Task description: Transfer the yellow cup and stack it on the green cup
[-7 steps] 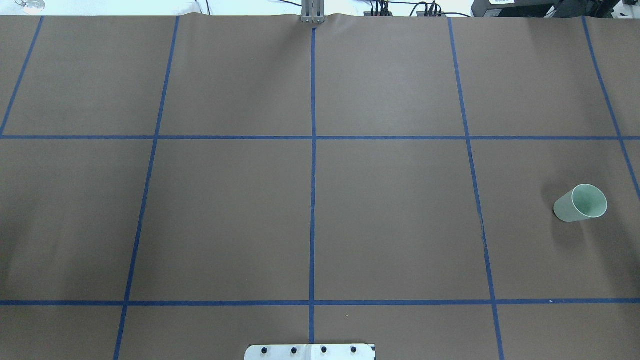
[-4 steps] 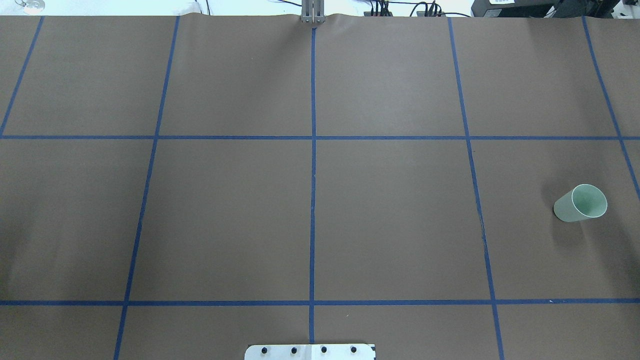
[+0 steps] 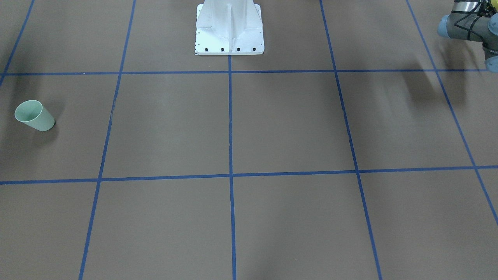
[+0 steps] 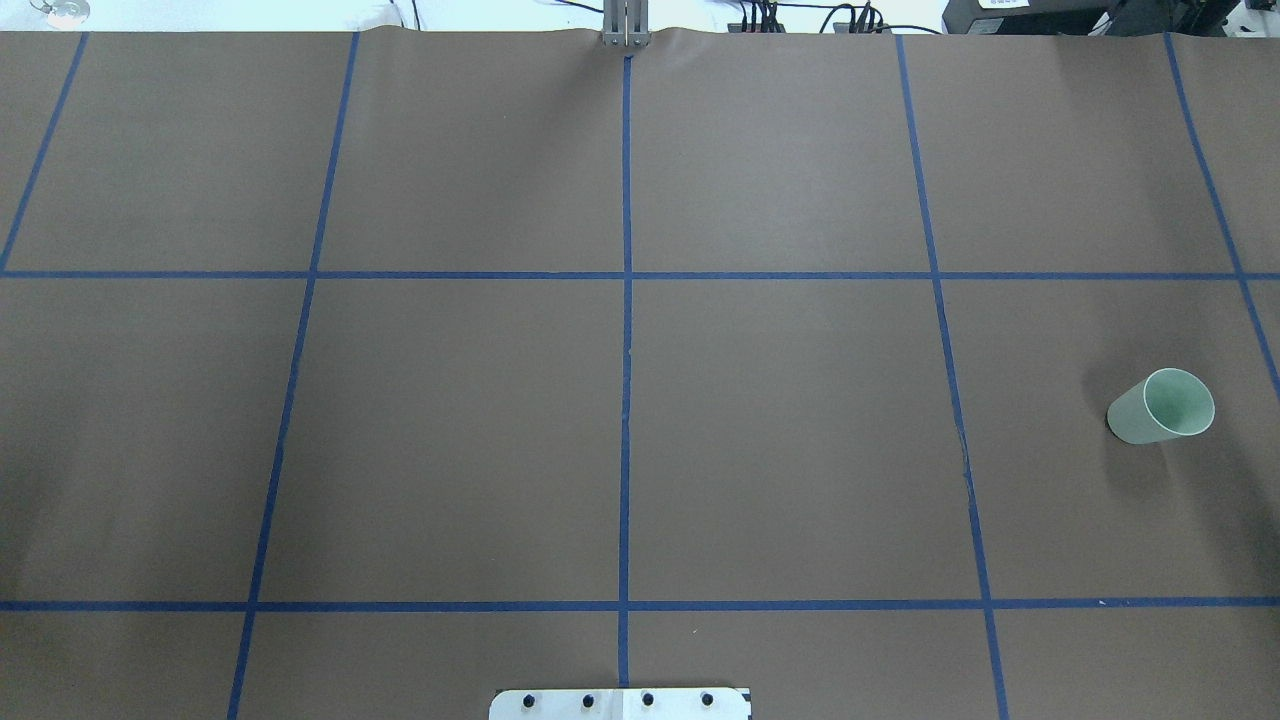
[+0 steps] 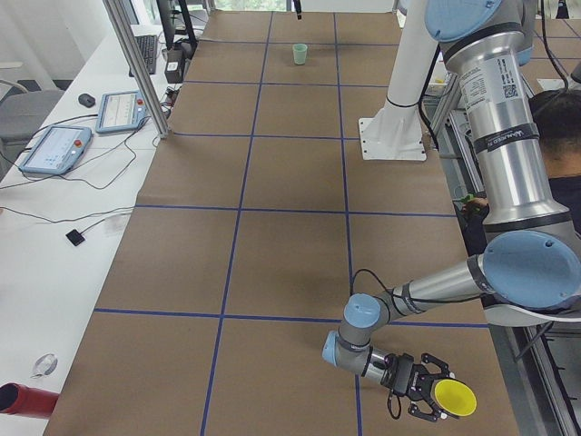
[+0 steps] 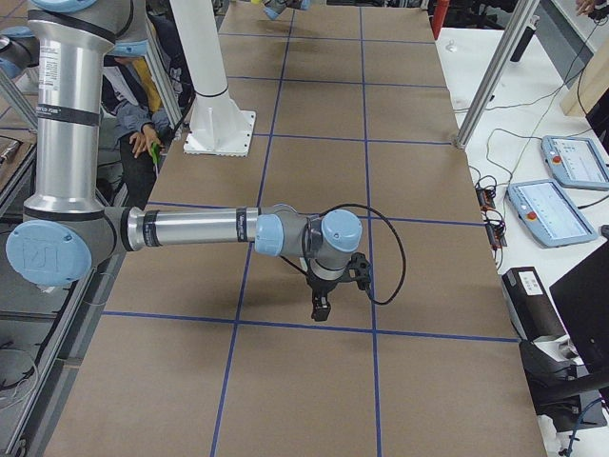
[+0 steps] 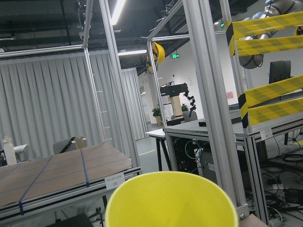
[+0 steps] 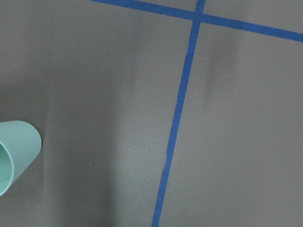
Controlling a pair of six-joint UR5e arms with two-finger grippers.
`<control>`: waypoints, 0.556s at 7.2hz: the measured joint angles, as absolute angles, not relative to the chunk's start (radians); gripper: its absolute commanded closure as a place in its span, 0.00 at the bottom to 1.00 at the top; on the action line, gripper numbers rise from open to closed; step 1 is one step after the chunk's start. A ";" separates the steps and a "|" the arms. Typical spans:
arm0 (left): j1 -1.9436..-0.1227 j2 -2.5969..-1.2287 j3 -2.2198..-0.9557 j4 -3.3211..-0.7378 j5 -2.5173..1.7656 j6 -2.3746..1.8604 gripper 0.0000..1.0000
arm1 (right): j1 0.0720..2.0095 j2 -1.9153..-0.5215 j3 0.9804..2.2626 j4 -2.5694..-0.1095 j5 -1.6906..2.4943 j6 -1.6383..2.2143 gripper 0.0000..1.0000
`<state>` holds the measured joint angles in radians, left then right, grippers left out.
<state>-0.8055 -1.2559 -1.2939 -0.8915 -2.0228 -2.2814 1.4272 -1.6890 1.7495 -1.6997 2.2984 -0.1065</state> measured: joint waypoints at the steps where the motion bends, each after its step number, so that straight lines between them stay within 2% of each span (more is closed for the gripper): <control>1: -0.808 -1.254 -1.294 -0.910 -1.952 -2.273 0.72 | 1.427 -1.689 1.750 -1.700 2.298 -0.106 0.00; 4: -0.830 -1.257 -1.293 -1.005 -1.738 -2.265 0.72 | 1.428 -1.688 1.750 -1.700 2.300 -0.106 0.00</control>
<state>-0.8300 -1.2571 -1.2932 -1.0049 -1.7383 -2.2646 1.4280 -1.6879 1.7502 -1.6996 2.2997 -0.1063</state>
